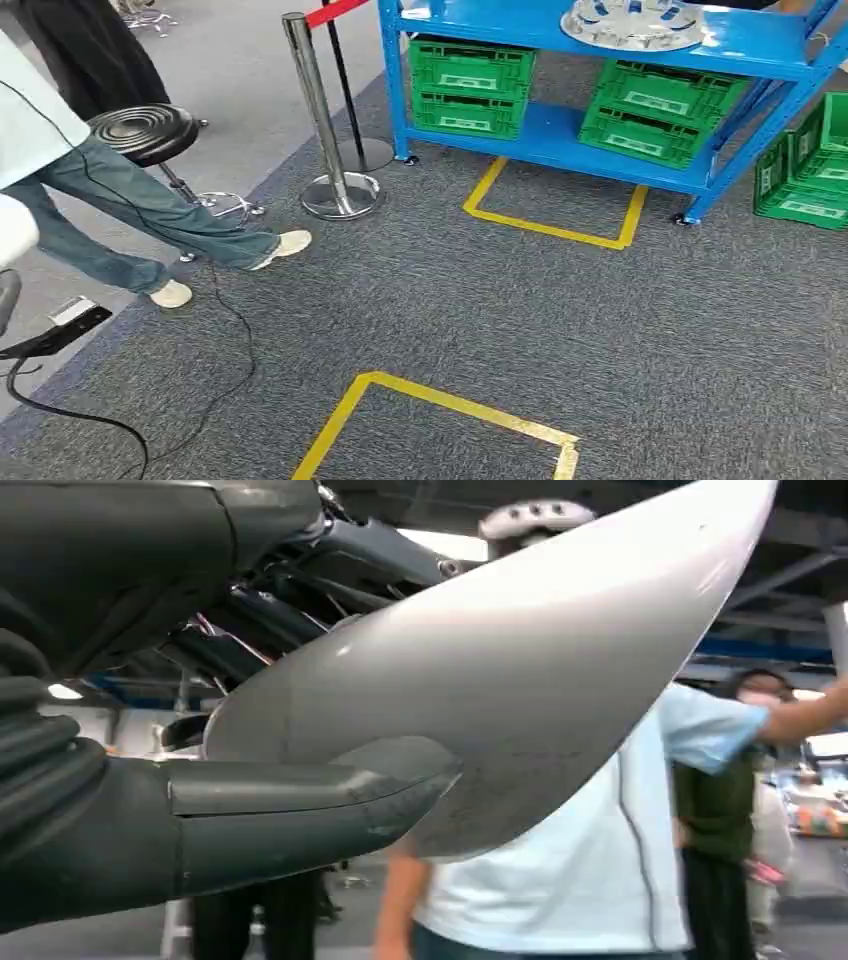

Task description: Take the parts from the cabinet and place them on the table.

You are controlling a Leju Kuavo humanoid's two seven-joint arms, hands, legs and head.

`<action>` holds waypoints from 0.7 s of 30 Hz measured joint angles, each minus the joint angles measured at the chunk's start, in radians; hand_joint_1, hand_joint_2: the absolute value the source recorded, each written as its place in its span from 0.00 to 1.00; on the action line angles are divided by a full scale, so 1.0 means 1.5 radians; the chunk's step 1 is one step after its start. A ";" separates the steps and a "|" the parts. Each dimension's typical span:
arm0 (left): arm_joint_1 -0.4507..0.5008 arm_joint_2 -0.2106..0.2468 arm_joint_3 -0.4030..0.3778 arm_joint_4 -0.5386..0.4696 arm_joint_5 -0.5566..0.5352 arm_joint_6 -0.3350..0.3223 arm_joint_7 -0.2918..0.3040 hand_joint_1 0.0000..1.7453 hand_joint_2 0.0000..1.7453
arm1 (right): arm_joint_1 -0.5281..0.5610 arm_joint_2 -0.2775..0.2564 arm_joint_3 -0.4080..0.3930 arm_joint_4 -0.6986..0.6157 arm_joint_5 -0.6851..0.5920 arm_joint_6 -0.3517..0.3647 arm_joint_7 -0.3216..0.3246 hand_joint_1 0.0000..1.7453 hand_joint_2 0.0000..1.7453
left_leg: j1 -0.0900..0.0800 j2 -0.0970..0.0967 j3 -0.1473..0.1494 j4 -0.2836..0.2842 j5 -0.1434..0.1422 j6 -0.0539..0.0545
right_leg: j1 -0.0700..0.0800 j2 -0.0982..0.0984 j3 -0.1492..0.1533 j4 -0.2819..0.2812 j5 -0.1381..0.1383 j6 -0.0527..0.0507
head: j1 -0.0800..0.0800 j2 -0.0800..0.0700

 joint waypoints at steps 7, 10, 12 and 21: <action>0.004 -0.001 0.002 0.000 0.000 -0.001 0.001 1.00 1.00 | 0.000 0.000 0.000 -0.001 0.000 0.000 0.000 0.00 0.00 | 0.006 0.039 0.034 -0.022 0.027 -0.010 | -0.001 -0.061 0.000 0.001 -0.003 0.005 | 0.000 0.000; 0.001 -0.003 0.002 0.000 0.000 -0.002 0.002 1.00 1.00 | -0.001 -0.001 0.000 -0.001 0.000 0.000 0.000 0.00 0.00 | 0.001 0.053 0.054 -0.068 0.026 0.008 | 0.008 -0.078 -0.001 0.003 -0.009 0.018 | 0.000 0.000; 0.006 -0.003 0.004 0.000 0.000 -0.002 0.005 1.00 1.00 | -0.001 -0.001 0.000 -0.001 -0.001 0.000 0.000 0.00 0.00 | -0.001 0.036 0.052 -0.068 0.025 0.017 | 0.007 -0.094 0.008 -0.001 -0.013 0.022 | -0.001 0.000; 0.007 -0.004 0.007 0.000 -0.002 -0.010 0.015 1.00 1.00 | 0.001 -0.001 0.000 -0.001 -0.009 0.000 0.000 0.00 0.00 | -0.003 -0.034 0.048 -0.070 0.034 0.036 | 0.007 -0.004 -0.064 0.132 -0.051 0.017 | 0.004 0.000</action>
